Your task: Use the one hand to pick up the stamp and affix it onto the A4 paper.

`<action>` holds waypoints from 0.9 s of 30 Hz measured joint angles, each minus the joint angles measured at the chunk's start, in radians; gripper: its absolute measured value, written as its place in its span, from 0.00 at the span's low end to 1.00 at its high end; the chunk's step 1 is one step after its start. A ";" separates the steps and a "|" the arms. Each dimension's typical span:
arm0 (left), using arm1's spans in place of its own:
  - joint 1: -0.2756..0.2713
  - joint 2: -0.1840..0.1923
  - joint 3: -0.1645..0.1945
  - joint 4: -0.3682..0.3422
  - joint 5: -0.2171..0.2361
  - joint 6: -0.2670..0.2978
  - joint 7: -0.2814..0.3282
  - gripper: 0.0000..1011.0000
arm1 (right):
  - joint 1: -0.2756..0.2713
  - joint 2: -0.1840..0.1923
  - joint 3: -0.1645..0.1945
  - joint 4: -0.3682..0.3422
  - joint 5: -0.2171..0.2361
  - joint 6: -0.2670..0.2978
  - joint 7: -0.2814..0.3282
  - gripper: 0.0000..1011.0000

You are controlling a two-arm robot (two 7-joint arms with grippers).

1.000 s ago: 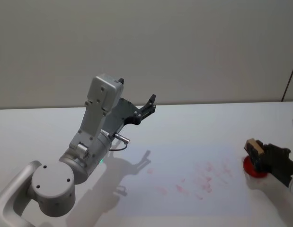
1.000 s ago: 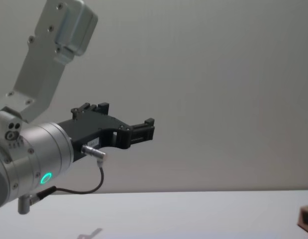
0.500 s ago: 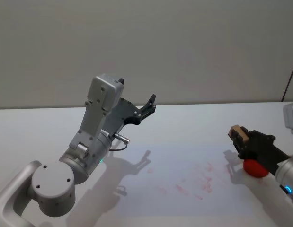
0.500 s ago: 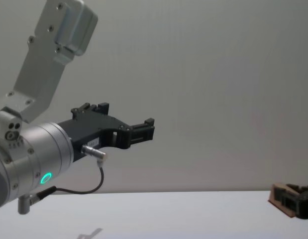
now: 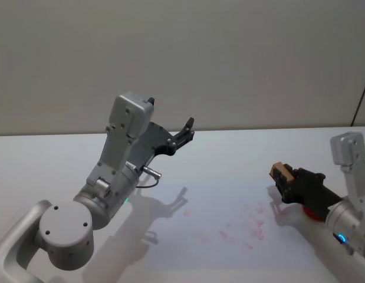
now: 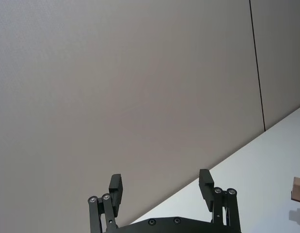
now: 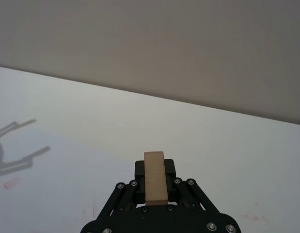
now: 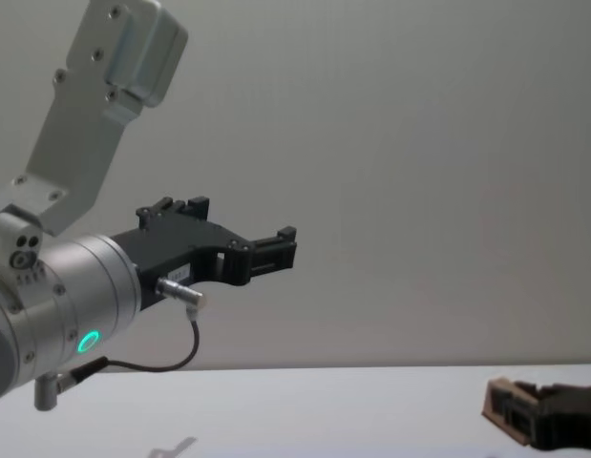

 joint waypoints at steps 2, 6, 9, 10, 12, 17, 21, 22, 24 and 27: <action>0.000 0.000 0.000 0.000 0.000 0.000 0.000 0.99 | 0.006 -0.006 -0.004 0.018 -0.008 -0.005 0.005 0.22; 0.000 0.000 0.000 0.000 0.000 0.000 0.000 0.99 | 0.015 -0.013 -0.011 0.044 -0.022 -0.014 0.011 0.22; 0.000 0.000 0.000 0.000 0.000 0.000 0.000 0.99 | 0.020 -0.018 -0.015 0.061 -0.030 -0.019 0.015 0.22; 0.000 0.000 0.000 0.000 0.000 0.000 0.000 0.99 | 0.021 -0.019 -0.016 0.065 -0.032 -0.020 0.016 0.22; 0.000 0.000 0.000 0.000 0.000 0.000 0.000 0.99 | 0.023 -0.020 -0.018 0.071 -0.035 -0.022 0.017 0.22; 0.000 0.000 0.000 0.000 0.000 0.000 0.000 0.99 | 0.026 -0.024 -0.022 0.088 -0.044 -0.026 0.021 0.22; 0.000 0.000 0.000 0.000 0.000 0.000 0.000 0.99 | 0.027 -0.025 -0.025 0.095 -0.049 -0.027 0.023 0.22; 0.000 0.000 0.000 0.000 0.000 0.000 0.000 0.99 | 0.027 -0.026 -0.026 0.098 -0.051 -0.027 0.023 0.22; 0.000 0.000 0.000 0.000 0.000 0.000 0.000 0.99 | 0.027 -0.026 -0.027 0.099 -0.053 -0.027 0.023 0.22; 0.000 0.000 0.000 0.000 0.000 0.000 0.000 0.99 | 0.027 -0.027 -0.028 0.103 -0.057 -0.027 0.024 0.22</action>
